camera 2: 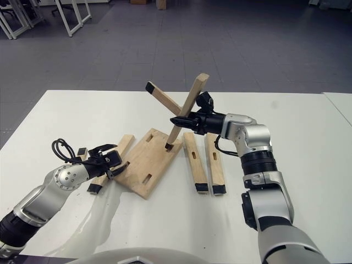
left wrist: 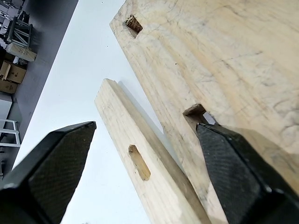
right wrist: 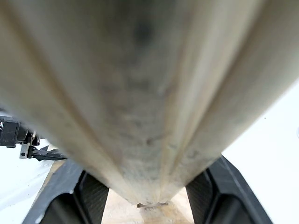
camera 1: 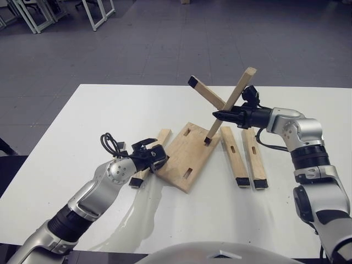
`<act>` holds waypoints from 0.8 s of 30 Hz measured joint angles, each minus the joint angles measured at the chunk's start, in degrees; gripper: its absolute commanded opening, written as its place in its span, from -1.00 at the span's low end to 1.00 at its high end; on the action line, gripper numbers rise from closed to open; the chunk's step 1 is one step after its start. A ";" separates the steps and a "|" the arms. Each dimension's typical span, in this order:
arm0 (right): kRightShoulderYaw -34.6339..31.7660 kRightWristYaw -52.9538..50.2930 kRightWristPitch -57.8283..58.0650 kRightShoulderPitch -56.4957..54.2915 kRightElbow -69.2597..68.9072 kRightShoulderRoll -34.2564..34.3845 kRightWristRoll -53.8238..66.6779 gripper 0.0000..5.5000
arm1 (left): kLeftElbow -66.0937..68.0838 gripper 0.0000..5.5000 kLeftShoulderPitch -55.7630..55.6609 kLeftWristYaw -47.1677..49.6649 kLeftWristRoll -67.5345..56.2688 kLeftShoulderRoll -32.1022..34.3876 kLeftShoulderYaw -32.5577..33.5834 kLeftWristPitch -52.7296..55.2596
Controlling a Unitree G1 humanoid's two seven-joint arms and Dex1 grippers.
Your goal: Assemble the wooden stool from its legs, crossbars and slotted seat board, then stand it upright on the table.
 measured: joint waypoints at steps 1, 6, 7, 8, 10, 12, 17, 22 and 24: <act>-0.17 0.59 0.33 0.00 0.00 -0.41 0.00 -0.26 | 0.10 0.45 0.07 -0.07 0.53 -0.77 0.19 0.14; -0.19 0.87 0.34 0.08 1.36 0.16 -0.51 -0.26 | 0.12 0.45 0.29 -0.48 2.07 -2.41 0.69 0.77; -0.19 0.82 0.34 0.23 1.75 0.69 -0.60 -0.26 | 0.23 0.45 0.27 -0.80 2.40 -2.72 0.83 0.76; -0.05 0.82 0.32 0.34 2.03 1.37 -0.66 -0.26 | 0.34 0.45 0.20 -1.05 2.59 -2.87 0.89 0.75; 0.28 0.91 -0.34 0.40 2.67 1.77 -1.23 -0.26 | 0.51 0.45 0.18 -1.41 3.00 -3.29 1.11 0.72; 0.40 1.50 -2.00 0.23 4.18 1.99 -1.82 -0.26 | 0.69 0.45 0.20 -1.64 3.11 -3.87 1.31 0.83; 1.69 2.12 -9.00 -1.95 11.45 3.57 -4.71 -0.26 | 0.72 0.45 0.43 -2.20 4.26 -5.04 1.66 1.08; 3.45 2.56 -13.78 -2.66 12.21 4.18 -7.62 -0.26 | 0.62 0.45 0.53 -2.82 5.29 -5.45 2.09 0.67; 5.07 2.95 -14.98 0.59 6.30 3.38 -8.88 -0.26 | 0.40 0.45 0.71 -3.08 5.33 -5.76 2.27 0.64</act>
